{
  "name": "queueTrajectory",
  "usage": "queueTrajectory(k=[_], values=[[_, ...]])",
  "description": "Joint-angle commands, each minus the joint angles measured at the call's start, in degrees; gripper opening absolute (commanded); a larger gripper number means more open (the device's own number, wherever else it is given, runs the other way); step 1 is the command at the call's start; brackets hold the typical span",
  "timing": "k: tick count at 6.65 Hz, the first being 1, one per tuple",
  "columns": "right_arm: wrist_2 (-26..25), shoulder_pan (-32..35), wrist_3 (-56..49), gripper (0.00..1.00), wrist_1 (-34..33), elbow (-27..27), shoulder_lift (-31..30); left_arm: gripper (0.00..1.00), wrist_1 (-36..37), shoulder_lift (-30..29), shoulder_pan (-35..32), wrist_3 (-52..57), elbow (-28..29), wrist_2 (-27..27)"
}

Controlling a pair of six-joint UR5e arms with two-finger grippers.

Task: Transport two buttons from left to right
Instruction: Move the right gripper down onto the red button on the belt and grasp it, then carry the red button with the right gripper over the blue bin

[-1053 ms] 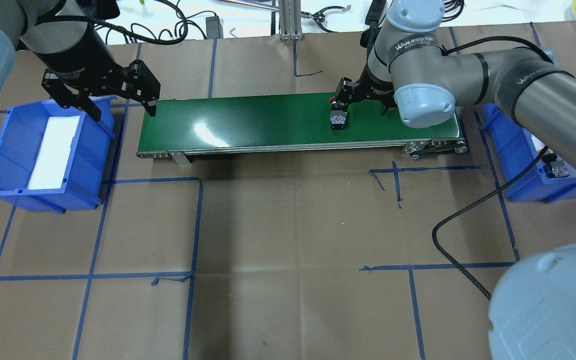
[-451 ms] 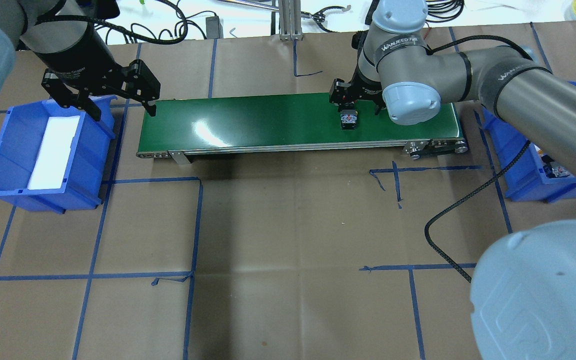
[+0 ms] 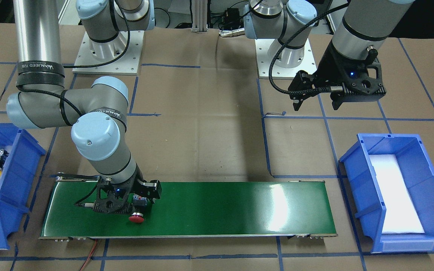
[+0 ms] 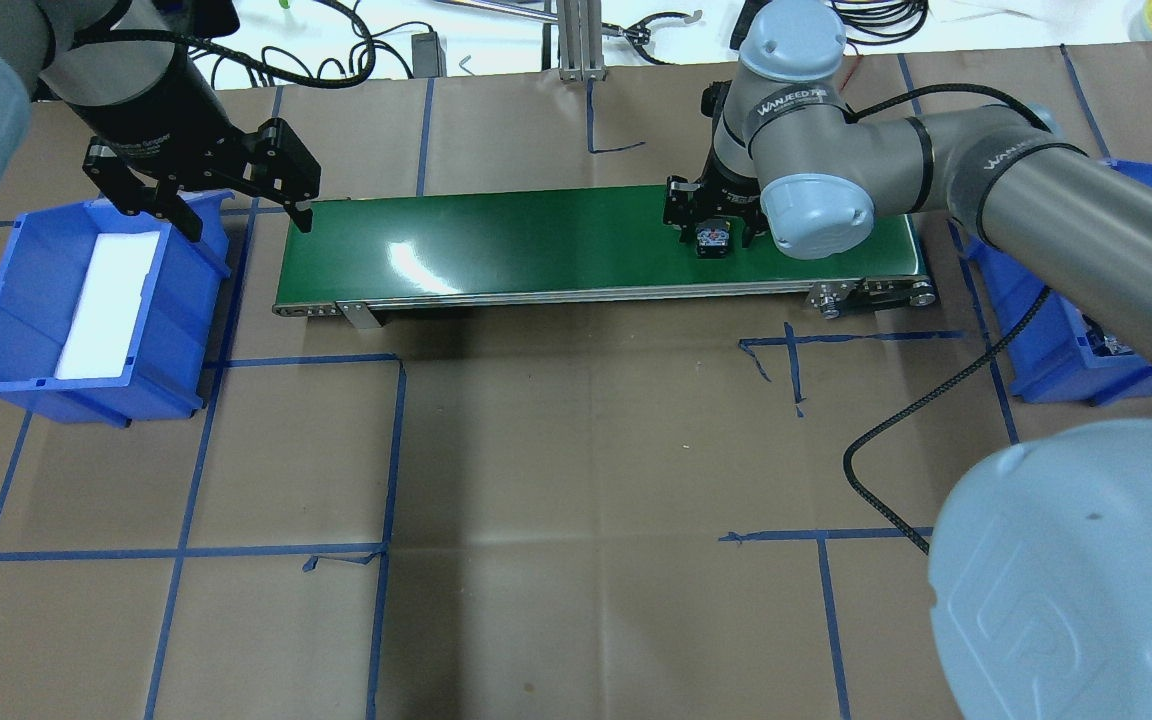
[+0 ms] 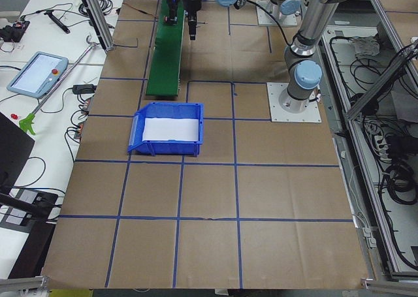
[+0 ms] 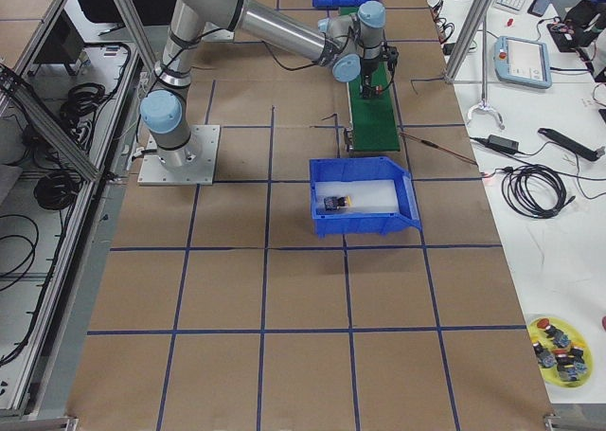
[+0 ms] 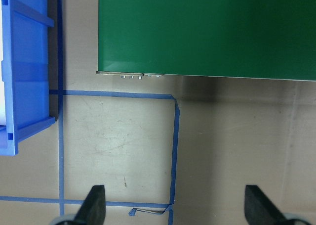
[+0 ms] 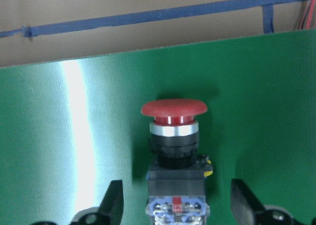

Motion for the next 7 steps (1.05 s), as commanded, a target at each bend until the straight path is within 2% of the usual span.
queueTrajectory(k=[1,2,4,5,6,7], values=[[0.1,-0.1,0.1,0.18,0.5,-0.1,0.1,1.00,0.0,0.0,0.0,0.0,0.1,0.0],[-0.3,-0.4,-0.2,0.05,1.8,-0.5,-0.2,1.00,-0.1,0.0,0.0,0.0,0.1,-0.1],[-5.6,-0.7,-1.6,0.02,1.8,-0.9,-1.2,1.00,0.0,0.0,0.0,0.0,0.1,0.0],[-7.1,-2.3,-4.6,0.02,2.2,-2.6,-3.6,1.00,-0.1,0.0,0.0,0.0,0.1,0.0],[-8.0,-6.2,-9.6,0.02,9.5,-5.0,-6.2,1.00,0.0,0.0,0.0,0.0,0.1,-0.1],[-8.1,-11.3,-17.7,0.02,13.6,-7.0,-8.4,1.00,-0.1,0.0,0.0,0.0,0.1,-0.1]])
